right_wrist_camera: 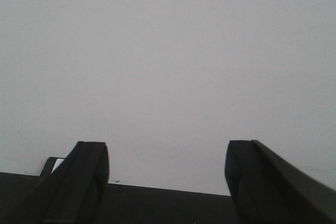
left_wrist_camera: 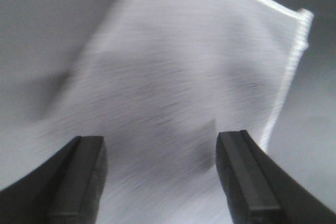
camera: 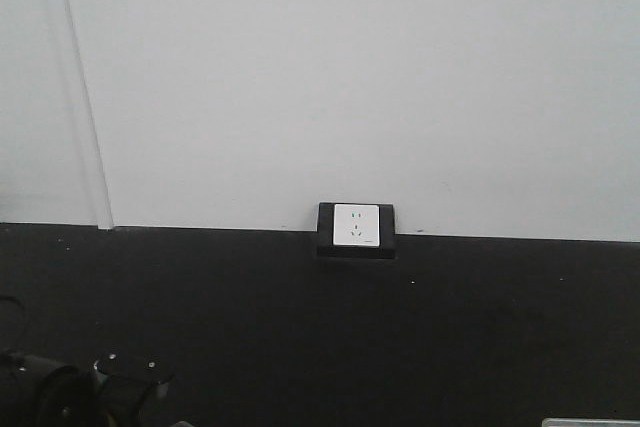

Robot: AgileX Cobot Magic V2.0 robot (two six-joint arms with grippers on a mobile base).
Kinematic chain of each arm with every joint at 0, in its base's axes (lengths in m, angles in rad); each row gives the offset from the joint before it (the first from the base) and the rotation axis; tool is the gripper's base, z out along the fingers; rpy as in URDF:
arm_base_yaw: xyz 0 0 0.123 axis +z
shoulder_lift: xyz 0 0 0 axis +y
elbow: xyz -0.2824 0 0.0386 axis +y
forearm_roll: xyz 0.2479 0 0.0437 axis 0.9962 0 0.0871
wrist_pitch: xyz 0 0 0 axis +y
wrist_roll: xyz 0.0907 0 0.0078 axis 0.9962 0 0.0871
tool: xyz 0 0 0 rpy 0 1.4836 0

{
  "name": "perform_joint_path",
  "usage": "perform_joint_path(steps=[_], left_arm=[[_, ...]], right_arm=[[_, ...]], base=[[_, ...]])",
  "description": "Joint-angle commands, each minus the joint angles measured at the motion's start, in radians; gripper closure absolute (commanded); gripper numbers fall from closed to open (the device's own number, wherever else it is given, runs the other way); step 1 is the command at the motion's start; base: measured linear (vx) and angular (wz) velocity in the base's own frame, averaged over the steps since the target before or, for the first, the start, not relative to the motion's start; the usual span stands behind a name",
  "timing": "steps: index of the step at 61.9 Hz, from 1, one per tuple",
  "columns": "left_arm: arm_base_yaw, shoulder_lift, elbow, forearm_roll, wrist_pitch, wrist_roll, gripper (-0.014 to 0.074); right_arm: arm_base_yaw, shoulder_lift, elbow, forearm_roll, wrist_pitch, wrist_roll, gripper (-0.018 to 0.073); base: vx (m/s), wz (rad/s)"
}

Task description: Wipe beaker with gray cloth and return to tray

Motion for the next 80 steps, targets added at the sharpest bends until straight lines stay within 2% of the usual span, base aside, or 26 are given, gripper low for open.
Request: perform_joint_path(steps=[1, 6, 7, 9, 12, 14, 20, 24, 32, 38, 44, 54, 61, 64, 74, 80], left_arm=[[-0.013, -0.016, -0.030, -0.002, -0.052, 0.003, 0.0139], [-0.013, -0.009, -0.030, -0.001, -0.060, 0.003, 0.0268], [-0.013, -0.009, -0.030, 0.005, -0.062, 0.003, 0.0331], [-0.013, -0.011, -0.030, 0.012, -0.062, 0.003, 0.0383], [-0.013, -0.021, -0.030, 0.033, -0.061, 0.003, 0.0511], [-0.013, -0.050, -0.030, 0.063, -0.065, 0.005, 0.0605], [-0.013, -0.119, -0.030, 0.085, -0.101, 0.004, 0.0603], [-0.013, -0.170, -0.030, 0.086, -0.126, 0.003, 0.0603], [-0.013, -0.329, -0.030, 0.086, -0.164, -0.008, 0.0601], [-0.013, -0.466, -0.030, 0.086, -0.186, -0.008, 0.0601], [-0.013, -0.563, -0.030, 0.086, -0.193, -0.008, 0.0599], [-0.013, -0.662, -0.030, 0.095, -0.192, -0.008, 0.0599], [-0.013, -0.684, -0.030, 0.123, -0.185, -0.008, 0.0599], [-0.013, -0.686, -0.030, 0.126, -0.178, -0.008, 0.0599], [-0.013, -0.686, -0.030, 0.129, -0.177, -0.008, 0.0599], [-0.013, -0.686, -0.030, 0.129, -0.184, -0.008, 0.0599]], right_arm=[[-0.006, 0.008, -0.034, -0.007, -0.074, -0.015, 0.0044], [-0.006, 0.008, -0.034, -0.007, -0.048, -0.015, 0.0044], [-0.006, 0.008, -0.034, -0.007, -0.040, -0.015, 0.0044], [-0.006, 0.008, -0.036, -0.007, -0.019, -0.015, 0.0044], [-0.006, 0.008, -0.044, -0.007, 0.020, -0.014, 0.0044], [-0.006, 0.015, -0.075, -0.005, 0.127, 0.000, 0.0044], [-0.006, 0.053, -0.143, -0.020, 0.295, 0.059, 0.0046], [-0.006, 0.095, -0.211, -0.057, 0.430, 0.145, 0.0048], [-0.006, 0.231, -0.335, -0.217, 0.712, 0.341, 0.0048], [-0.006, 0.363, -0.377, -0.322, 0.863, 0.378, 0.0048], [-0.006, 0.482, -0.379, -0.350, 0.937, 0.374, 0.0048], [-0.007, 0.667, -0.379, -0.338, 0.940, 0.341, 0.0048], [-0.061, 0.746, -0.379, -0.303, 0.920, 0.334, 0.0048], [-0.092, 0.767, -0.379, -0.259, 0.910, 0.316, 0.0048], [-0.194, 0.824, -0.379, -0.024, 0.861, 0.175, 0.0048], [-0.213, 0.862, -0.379, 0.039, 0.853, 0.127, 0.0048]], base=[[0.00, 0.00], [0.00, 0.00], [0.00, 0.00], [0.00, 0.00], [0.00, 0.00], [0.00, 0.00], [0.00, 0.00], [0.00, 0.00], [0.00, 0.00], [0.00, 0.00], [0.00, 0.00], [0.00, 0.00], [0.00, 0.00], [0.00, 0.00], [0.00, 0.00], [0.00, 0.00]])
